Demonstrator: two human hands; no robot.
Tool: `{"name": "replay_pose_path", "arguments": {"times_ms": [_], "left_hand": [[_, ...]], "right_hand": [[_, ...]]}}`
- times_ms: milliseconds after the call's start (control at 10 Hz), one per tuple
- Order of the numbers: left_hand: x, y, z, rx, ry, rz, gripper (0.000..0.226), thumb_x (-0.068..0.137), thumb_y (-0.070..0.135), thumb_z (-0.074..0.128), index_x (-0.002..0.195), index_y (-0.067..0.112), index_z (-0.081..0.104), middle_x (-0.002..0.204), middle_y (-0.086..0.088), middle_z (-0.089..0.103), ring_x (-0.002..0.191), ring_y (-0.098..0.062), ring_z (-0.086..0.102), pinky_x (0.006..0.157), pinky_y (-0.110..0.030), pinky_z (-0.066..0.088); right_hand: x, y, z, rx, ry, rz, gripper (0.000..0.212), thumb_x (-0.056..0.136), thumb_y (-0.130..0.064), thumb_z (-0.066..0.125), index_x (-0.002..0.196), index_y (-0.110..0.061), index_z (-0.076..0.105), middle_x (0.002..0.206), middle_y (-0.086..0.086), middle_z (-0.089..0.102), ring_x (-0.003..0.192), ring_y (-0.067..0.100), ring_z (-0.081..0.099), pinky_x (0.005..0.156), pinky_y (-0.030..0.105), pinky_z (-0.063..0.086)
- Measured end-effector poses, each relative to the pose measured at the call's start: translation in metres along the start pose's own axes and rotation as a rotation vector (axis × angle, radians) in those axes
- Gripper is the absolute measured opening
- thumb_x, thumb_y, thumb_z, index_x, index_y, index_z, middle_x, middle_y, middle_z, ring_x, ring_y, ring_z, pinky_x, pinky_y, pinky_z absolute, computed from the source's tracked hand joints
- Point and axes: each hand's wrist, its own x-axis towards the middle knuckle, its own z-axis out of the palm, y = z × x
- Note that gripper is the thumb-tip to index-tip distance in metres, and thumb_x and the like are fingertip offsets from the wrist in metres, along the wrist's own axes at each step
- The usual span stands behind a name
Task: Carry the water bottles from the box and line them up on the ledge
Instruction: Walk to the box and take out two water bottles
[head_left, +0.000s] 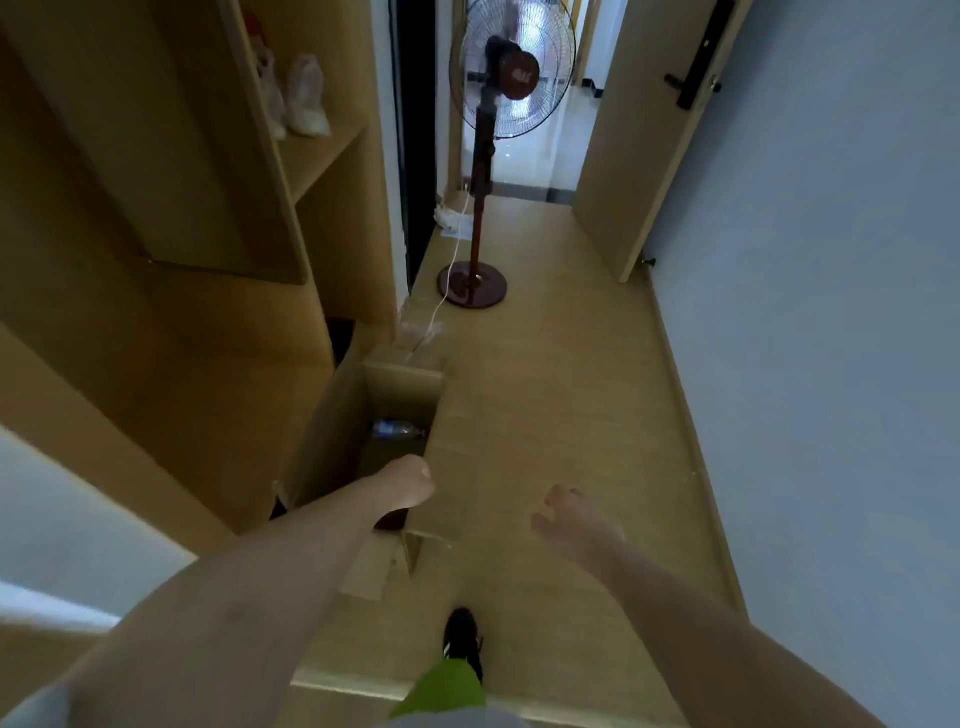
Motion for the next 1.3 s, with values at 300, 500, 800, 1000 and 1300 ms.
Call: {"name": "replay_pose_path", "arguments": {"times_ms": [300,500,800,1000,1300], "left_hand": [[0.116,0.072,-0.110,-0.085,0.042,-0.015,0.040,0.103,0.012,0.039,0.137,-0.009,0.043,0.143,-0.027,0.042,0.133,-0.038,0.040,0.104,-0.034,0.037],[0.174,0.051,-0.148,-0.280,-0.026,-0.154,0.031,0.104,0.020,0.037,0.119,0.001,0.057,0.110,-0.017,0.055,0.126,-0.041,0.044,0.094,-0.035,0.039],[0.247,0.042,-0.175,-0.571,0.201,-0.488,0.025,0.102,0.015,0.037,0.088,0.010,0.058,0.091,-0.011,0.055,0.083,-0.020,0.052,0.073,-0.026,0.039],[0.268,0.054,-0.176,-0.759,0.277,-0.596,0.031,0.100,0.015,0.039,0.076,0.010,0.058,0.075,-0.004,0.053,0.074,-0.020,0.054,0.073,-0.028,0.038],[0.238,-0.008,-0.126,-1.065,0.407,-0.955,0.033,0.100,0.011,0.042,0.129,-0.001,0.055,0.134,-0.019,0.054,0.125,-0.032,0.049,0.105,-0.034,0.039]], "right_hand": [[0.157,-0.036,-0.097,-0.048,-0.017,-0.102,0.050,0.095,-0.048,0.047,0.131,-0.014,0.050,0.129,0.010,0.055,0.116,0.028,0.058,0.088,0.035,0.050],[0.256,-0.066,-0.131,-0.101,-0.172,-0.216,0.050,0.098,-0.046,0.047,0.135,-0.014,0.046,0.132,0.008,0.053,0.119,0.026,0.055,0.083,0.031,0.047],[0.395,-0.136,-0.191,-0.259,-0.268,-0.547,0.040,0.097,-0.047,0.047,0.126,-0.020,0.051,0.097,-0.004,0.061,0.085,0.012,0.063,0.077,0.035,0.056],[0.441,-0.189,-0.214,-0.447,-0.341,-0.787,0.028,0.097,-0.044,0.046,0.105,-0.018,0.053,0.095,0.000,0.056,0.089,0.020,0.059,0.078,0.037,0.052],[0.453,-0.258,-0.162,-0.749,-0.468,-1.072,0.032,0.099,-0.043,0.045,0.114,-0.016,0.053,0.109,0.003,0.057,0.094,0.019,0.059,0.080,0.036,0.052]]}}
